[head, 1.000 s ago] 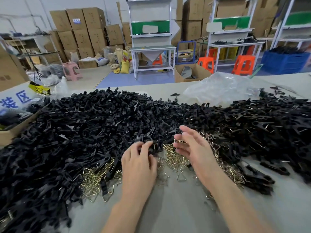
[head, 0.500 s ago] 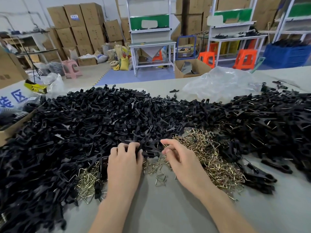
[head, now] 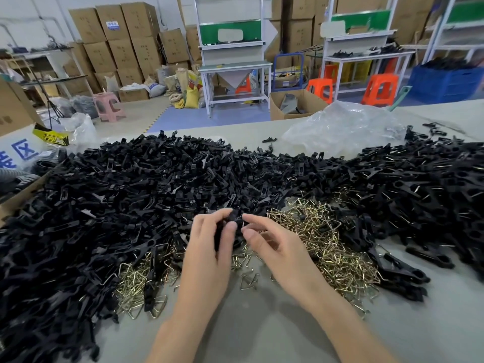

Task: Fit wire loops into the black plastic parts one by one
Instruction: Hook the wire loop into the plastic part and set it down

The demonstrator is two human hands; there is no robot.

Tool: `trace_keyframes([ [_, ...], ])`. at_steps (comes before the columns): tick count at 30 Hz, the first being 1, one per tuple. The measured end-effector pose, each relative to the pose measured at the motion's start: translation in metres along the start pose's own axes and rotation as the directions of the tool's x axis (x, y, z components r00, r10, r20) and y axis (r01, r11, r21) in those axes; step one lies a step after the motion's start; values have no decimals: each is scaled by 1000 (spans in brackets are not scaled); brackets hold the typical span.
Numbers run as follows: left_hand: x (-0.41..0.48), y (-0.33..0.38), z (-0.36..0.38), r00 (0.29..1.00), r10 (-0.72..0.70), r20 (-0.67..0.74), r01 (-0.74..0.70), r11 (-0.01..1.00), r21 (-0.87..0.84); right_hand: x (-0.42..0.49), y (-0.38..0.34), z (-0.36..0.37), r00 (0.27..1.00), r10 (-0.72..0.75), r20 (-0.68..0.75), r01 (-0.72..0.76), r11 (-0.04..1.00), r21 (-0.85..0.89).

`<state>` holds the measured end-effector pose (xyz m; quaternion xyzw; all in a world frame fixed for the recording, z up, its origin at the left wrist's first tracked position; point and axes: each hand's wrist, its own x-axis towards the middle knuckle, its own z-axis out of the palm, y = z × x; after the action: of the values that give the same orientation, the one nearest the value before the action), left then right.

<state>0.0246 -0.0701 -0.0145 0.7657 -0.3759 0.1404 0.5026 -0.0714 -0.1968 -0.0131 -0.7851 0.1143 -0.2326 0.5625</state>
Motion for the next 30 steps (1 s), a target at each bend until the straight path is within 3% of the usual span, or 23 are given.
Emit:
trace_keyframes([
  [4,-5,3,7,993,66,93,-67,998,10,0,-8,4,1000,21,-20,-12,940,342],
  [10,-8,6,8,978,102,180,-111,993,39,4,-8,2,978,209,-20,-157,791,592],
  [15,-6,7,8,993,43,106,-44,999,5,10,0,-3,946,318,-67,-172,664,727],
  [22,-5,-2,11,997,-52,52,47,994,97,11,6,-6,937,347,-27,-179,546,819],
  [25,-4,0,10,996,-84,14,83,995,59,11,6,-6,941,338,-5,-177,505,845],
  [30,-3,12,5,993,-119,-9,117,988,-103,7,4,-7,968,249,12,-158,576,802],
])
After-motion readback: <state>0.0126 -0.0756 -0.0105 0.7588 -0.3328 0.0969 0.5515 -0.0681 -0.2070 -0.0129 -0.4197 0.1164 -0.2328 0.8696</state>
